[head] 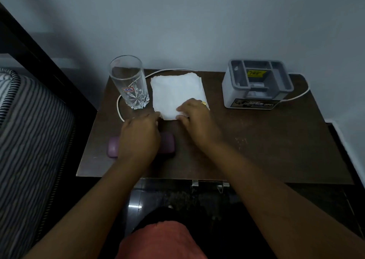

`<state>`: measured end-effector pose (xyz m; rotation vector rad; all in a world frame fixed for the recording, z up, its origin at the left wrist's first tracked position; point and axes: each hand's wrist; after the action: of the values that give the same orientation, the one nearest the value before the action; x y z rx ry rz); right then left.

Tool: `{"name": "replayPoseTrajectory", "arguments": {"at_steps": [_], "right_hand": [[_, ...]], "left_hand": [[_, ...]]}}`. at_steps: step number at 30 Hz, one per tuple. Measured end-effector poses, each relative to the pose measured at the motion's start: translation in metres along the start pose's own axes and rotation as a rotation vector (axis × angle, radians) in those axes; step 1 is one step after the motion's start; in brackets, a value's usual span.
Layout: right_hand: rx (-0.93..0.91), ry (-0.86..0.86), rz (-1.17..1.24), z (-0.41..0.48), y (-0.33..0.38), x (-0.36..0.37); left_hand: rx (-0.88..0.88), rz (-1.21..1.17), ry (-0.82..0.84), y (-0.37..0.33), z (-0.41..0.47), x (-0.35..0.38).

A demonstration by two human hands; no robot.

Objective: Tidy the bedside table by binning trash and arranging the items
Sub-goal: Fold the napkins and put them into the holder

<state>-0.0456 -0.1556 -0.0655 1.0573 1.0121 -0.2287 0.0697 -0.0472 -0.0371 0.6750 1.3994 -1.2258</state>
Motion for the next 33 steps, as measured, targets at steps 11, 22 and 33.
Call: {"name": "replayPoseTrajectory", "arguments": {"at_steps": [11, 22, 33], "right_hand": [[-0.052, -0.027, -0.079, 0.006, 0.022, 0.021], [0.119, -0.255, 0.238, 0.017, 0.033, 0.0], [-0.122, -0.028, -0.079, 0.012, 0.032, 0.025]], "left_hand": [[-0.143, 0.009, 0.082, -0.004, 0.01, 0.002], [-0.123, -0.034, 0.049, 0.003, 0.008, 0.004], [-0.348, -0.31, 0.022, 0.012, 0.021, 0.004]]}}
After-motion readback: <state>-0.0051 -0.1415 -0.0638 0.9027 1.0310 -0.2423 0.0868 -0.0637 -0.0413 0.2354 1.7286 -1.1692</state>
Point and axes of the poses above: each hand's wrist, its own z-axis towards the middle knuckle, its own x-axis out of the palm, y = z × x, and after that the axes turned 6 degrees about x, right-handed
